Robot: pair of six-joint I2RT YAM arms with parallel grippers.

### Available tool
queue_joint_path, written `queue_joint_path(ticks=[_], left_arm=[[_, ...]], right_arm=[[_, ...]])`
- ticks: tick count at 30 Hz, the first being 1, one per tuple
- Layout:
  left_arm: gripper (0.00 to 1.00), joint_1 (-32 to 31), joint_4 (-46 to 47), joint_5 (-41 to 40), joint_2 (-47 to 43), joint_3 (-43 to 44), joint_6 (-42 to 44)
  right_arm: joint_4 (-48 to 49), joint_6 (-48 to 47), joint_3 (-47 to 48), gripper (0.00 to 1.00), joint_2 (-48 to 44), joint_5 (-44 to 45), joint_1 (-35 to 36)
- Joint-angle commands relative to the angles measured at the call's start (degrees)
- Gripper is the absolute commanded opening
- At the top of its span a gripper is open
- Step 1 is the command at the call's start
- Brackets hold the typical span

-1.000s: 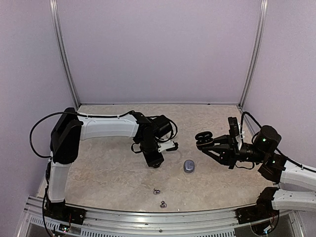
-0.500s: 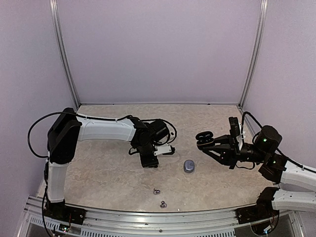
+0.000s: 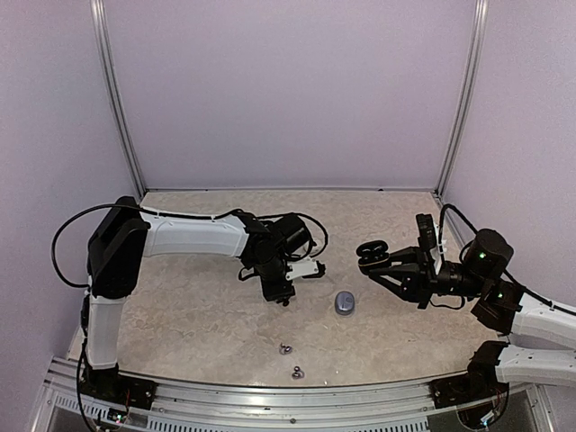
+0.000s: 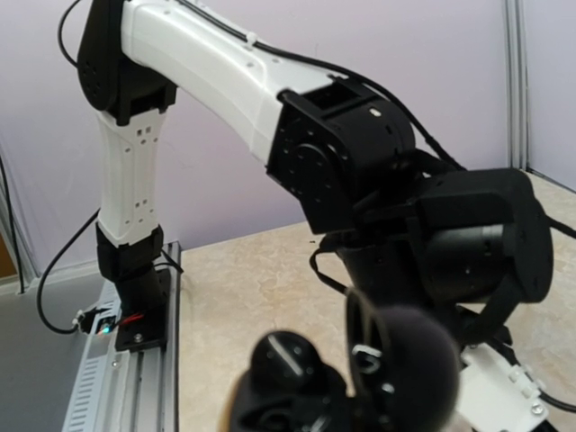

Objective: Insert the wireless bluetooth earbuds into the charging case
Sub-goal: Adjust the right earbud at the center of the board.

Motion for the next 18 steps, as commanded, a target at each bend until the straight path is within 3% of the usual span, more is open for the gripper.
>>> queue_joint_path(ticks=[1,9,18], left_arm=[[0.53,0.5,1.5,2.9,1.2,2.8,-0.6],[0.47,1.1,-0.7,6.8,-1.6,2.8,-1.5],[0.45,0.6,-4.1,8.5,-2.2,1.5,3.6]], right_arm=[[-0.2,-0.6,0.8,0.00,-0.9,0.4,-0.6],[-0.2,-0.5,0.8,0.00,-0.8,0.3,-0.6],[0.0,-0.3,0.9,0.00,-0.7,0.2,-0.6]])
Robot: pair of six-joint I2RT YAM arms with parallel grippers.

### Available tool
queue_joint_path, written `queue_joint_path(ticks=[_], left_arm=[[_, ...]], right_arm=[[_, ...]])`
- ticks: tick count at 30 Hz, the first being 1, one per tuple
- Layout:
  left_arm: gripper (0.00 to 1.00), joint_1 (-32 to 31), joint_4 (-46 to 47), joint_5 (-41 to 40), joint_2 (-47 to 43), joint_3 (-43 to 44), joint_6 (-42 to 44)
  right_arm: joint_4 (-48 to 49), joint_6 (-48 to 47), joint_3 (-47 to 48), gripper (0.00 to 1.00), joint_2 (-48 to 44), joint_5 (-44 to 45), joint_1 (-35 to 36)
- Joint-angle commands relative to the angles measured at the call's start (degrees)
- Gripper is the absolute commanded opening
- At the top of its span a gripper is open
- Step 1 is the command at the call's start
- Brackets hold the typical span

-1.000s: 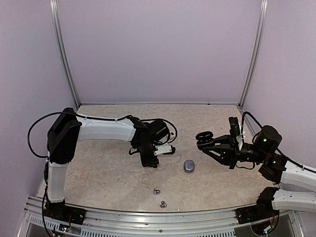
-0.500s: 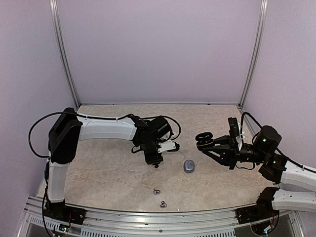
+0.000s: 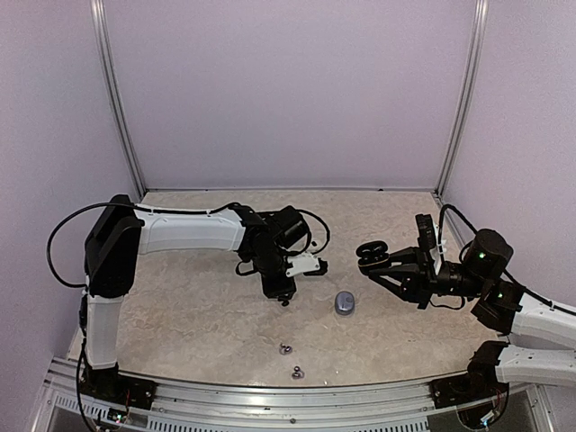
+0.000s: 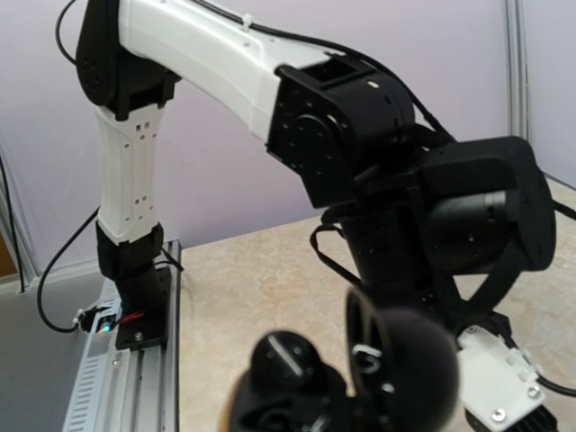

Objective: Insert the wireless bluetooth earbuds into the charging case
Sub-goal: Adjust the right earbud at the center of the board.

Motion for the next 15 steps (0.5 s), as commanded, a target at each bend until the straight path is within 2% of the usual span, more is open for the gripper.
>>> queue_joint_path(ticks=[1,9,15], left_arm=[[0.45,-0.2,-1.8,1.7,-1.1,-0.3,3.2],[0.41,0.1,-1.6,3.4,0.8,0.5,5.6],[0.47,0.8,-3.2,6.8,2.6,0.7,4.5]], right_arm=[[0.3,-0.2,0.8,0.00,-0.8,0.2,-0.6],[0.2,-0.2,0.8,0.00,-0.9,0.4,-0.6],[-0.1,-0.1,0.8,0.00,-1.1,0.4,-0.6]])
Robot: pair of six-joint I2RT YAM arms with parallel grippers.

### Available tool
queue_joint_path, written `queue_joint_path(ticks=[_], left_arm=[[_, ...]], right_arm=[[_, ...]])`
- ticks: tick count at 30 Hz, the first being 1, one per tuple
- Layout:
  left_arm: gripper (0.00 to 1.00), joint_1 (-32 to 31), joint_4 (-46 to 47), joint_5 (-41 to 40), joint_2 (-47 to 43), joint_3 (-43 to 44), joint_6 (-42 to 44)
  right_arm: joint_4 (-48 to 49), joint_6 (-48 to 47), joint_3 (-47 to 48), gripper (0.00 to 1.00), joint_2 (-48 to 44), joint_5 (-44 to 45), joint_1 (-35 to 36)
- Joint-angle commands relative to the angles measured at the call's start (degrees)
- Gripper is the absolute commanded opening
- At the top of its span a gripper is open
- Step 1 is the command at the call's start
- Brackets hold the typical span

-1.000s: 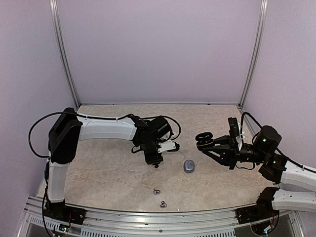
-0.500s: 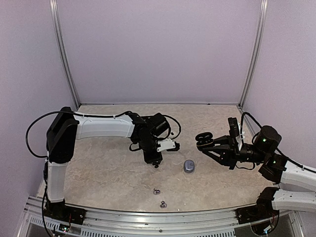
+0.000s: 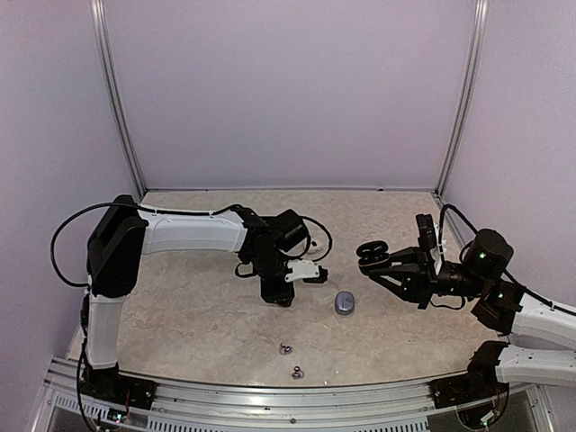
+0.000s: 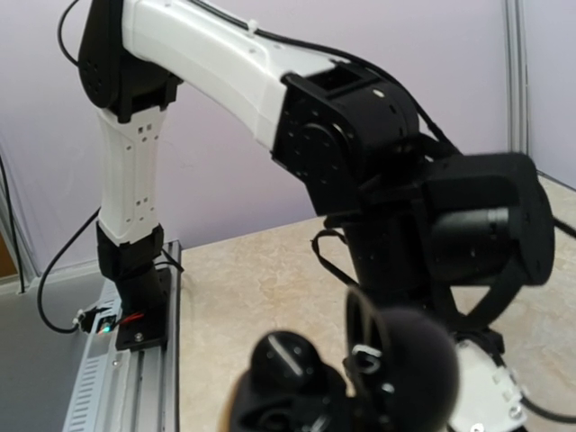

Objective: Insert the wireless bluetooth earbuds into the charging case
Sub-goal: Adjust the right earbud at the center of the board.

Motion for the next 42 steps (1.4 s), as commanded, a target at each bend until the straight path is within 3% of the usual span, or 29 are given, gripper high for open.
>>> queue_joint_path(ticks=[1,12,21,29,35,42], left_arm=[[0.48,0.6,-2.0,3.8,2.3,0.5,-0.2],[0.56,1.8,2.8,4.8,2.1,-4.7,-2.0],[0.46,0.7,1.4,6.1,0.0,-6.1,-4.9],[0.46,-0.8,-0.9,5.6,-2.3,-7.5,-7.4],[0.46,-1.1,1.0,3.7,-3.9,-7.6,-9.0],[0.46,-1.0,0.0,-4.3,-2.3,-0.6,-12.3]], right_arm=[[-0.1,-0.2,0.8,0.00,-1.0,0.4,-0.6],[0.1,0.0,0.8,0.00,-1.1,0.1,-0.6],[-0.2,0.1,1.0,0.00,-1.5,0.0,-0.6],[-0.4,0.0,1.1,0.00,-2.0,-0.1,-0.6],[-0.8,0.0,1.1,0.00,-2.5,0.0,-0.6],[-1.2,-0.1,1.3,0.00,-2.6,0.0,-0.6]])
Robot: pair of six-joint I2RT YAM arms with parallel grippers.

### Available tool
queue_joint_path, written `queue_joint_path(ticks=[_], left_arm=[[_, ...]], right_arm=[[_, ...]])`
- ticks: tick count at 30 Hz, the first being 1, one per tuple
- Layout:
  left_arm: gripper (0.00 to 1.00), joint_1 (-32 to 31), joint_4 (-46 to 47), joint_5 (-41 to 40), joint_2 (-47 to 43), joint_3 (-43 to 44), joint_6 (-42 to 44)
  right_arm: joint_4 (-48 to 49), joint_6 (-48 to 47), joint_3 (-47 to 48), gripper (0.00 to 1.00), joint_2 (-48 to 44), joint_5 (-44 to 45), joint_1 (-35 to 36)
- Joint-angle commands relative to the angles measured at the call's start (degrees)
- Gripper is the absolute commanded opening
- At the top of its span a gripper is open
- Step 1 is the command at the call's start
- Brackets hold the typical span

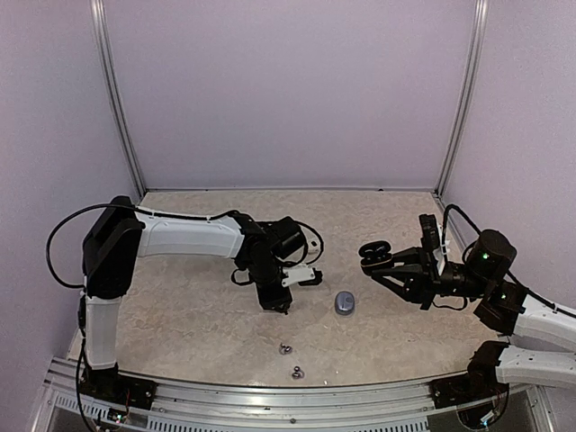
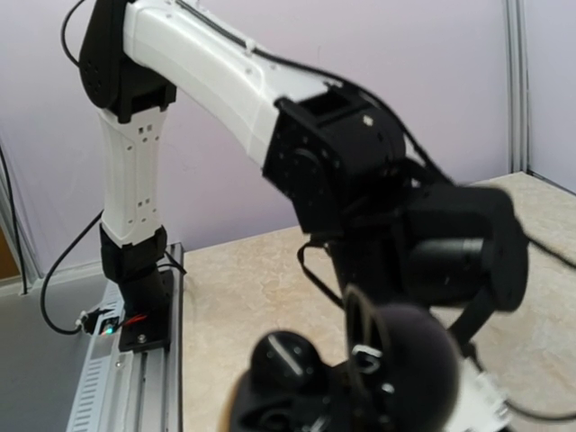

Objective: Insert the wireless bluetooth earbuds into the charging case
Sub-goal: Adjust the right earbud at the center of the board.

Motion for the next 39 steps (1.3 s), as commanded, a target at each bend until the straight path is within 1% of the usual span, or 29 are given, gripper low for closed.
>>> queue_joint_path(ticks=[1,7,12,18,21,30,39], left_arm=[[0.46,0.0,-1.3,-4.2,-0.4,5.8,-3.1],[0.47,0.4,-3.9,-3.0,2.2,9.7,-8.2],[0.53,0.5,-4.7,-1.7,2.8,8.2,-12.3],[0.56,-1.2,-3.2,-5.1,2.0,4.9,-15.9],[0.56,-2.1,-4.1,-8.4,3.1,5.5,-17.4],[0.57,-2.9,-3.8,-9.5,5.3,5.3,-18.2],[0.56,-2.4,-3.9,-11.1,4.9,3.3,-17.9]], right_arm=[[-0.1,-0.3,1.3,0.00,-0.9,0.1,-0.6],[-0.1,-0.6,1.4,0.00,-0.7,0.2,-0.6],[-0.1,-0.7,1.5,0.00,-0.3,-0.2,-0.6],[0.2,-0.7,1.4,0.00,-0.1,-0.2,-0.6],[0.4,-0.6,1.4,0.00,0.1,-0.3,-0.6],[0.5,-0.4,1.4,0.00,0.3,-0.2,-0.6],[-0.1,-0.4,1.6,0.00,0.0,0.0,-0.6]])
